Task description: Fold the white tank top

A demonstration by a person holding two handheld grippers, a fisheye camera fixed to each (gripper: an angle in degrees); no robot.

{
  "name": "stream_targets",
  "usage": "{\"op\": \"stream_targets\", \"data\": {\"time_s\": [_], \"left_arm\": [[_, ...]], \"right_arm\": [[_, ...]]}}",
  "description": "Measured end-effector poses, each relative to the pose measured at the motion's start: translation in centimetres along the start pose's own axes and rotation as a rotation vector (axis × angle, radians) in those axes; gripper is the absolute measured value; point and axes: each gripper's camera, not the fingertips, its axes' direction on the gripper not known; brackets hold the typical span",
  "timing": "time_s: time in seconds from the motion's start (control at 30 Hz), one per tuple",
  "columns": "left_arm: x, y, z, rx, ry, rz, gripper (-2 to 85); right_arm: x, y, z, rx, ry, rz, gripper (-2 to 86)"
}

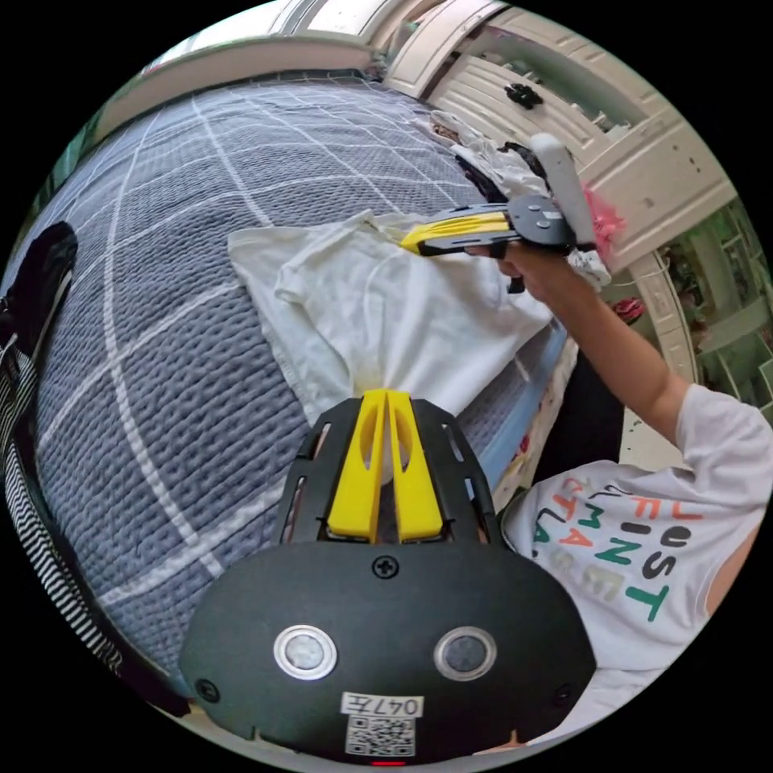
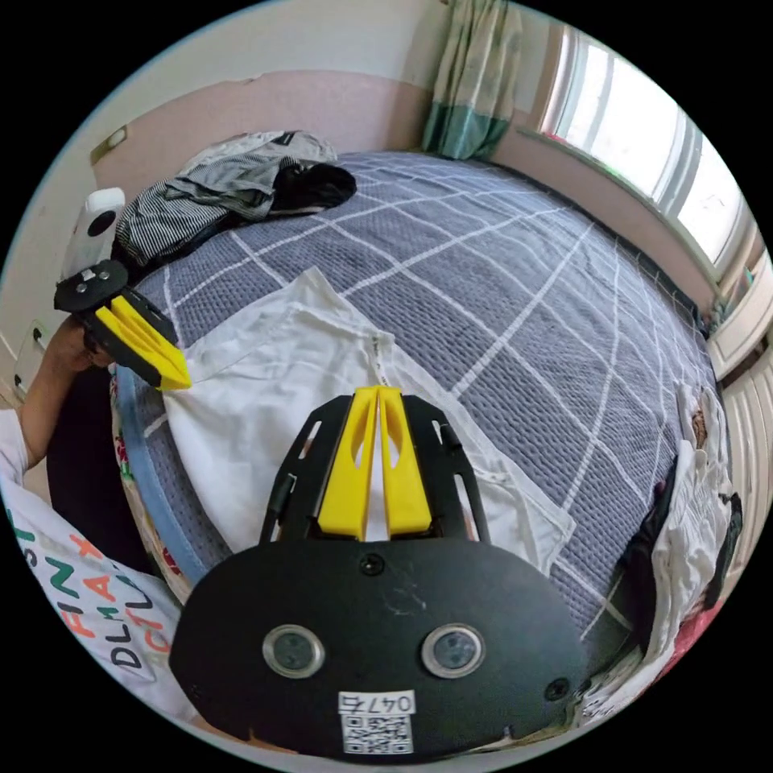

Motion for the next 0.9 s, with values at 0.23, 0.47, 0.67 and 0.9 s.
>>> {"op": "stream_targets", "data": {"time_s": [0.23,0.47,0.67,0.9], "left_arm": [[3.1,1.4,-3.2,0.154,-0.079,0.081,-1.0],[6.5,-4.5,-1.3,-0.023,-0.261,0.163,-1.0],[7.5,-2.2,2.6,-0.102,-0.189,0.137,-1.0],[9.2,0.1,-0.6,0.083,-0.024,0.081,-1.0]], "right_arm": [[3.2,6.5,-8.8,0.212,-0.060,0.096,-0.5],[1.8,17.0,-10.6,0.007,-0.002,0.103,0.1],[1.4,20.5,-7.5,-0.107,-0.014,0.082,0.5],[0.7,19.9,-11.0,0.069,0.014,0.050,0.2]]}}
